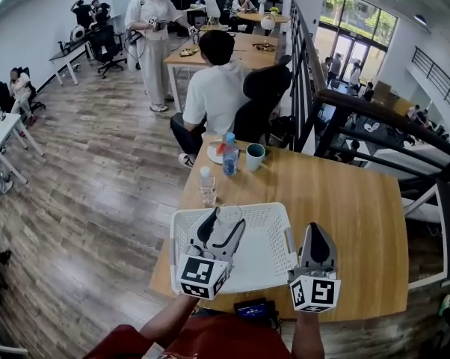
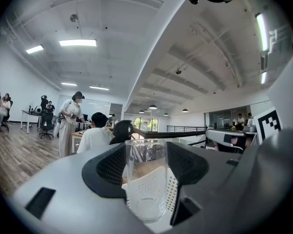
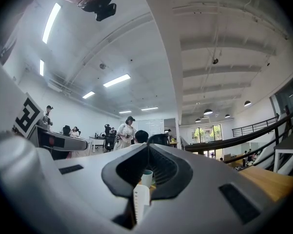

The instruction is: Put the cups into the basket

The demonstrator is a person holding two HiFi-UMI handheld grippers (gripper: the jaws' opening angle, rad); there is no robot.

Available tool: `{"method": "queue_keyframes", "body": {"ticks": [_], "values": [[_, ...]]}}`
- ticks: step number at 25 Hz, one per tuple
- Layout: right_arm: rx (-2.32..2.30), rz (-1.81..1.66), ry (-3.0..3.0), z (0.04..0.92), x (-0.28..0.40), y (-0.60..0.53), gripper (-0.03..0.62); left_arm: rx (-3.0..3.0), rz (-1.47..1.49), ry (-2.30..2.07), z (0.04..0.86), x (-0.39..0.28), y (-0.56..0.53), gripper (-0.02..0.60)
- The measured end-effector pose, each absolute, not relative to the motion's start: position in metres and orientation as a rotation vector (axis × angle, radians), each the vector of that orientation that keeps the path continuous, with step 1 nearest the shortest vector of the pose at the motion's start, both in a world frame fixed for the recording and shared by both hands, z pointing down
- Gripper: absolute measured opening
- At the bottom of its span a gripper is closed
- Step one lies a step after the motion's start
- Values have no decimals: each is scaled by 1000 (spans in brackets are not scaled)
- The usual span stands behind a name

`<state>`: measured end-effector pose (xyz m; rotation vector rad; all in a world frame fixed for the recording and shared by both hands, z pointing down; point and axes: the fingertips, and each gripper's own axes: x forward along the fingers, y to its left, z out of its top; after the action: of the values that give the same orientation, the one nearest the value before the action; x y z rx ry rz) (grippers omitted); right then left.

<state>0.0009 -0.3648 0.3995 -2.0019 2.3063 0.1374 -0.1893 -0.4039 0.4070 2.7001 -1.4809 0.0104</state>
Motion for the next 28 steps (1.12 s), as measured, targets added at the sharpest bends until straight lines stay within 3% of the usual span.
{"method": "queue_keyframes", "body": {"ticks": [28], "values": [[-2029,78,2275,413,11,-361,12,2701,365,-1216,483,-150,-432,270]]}}
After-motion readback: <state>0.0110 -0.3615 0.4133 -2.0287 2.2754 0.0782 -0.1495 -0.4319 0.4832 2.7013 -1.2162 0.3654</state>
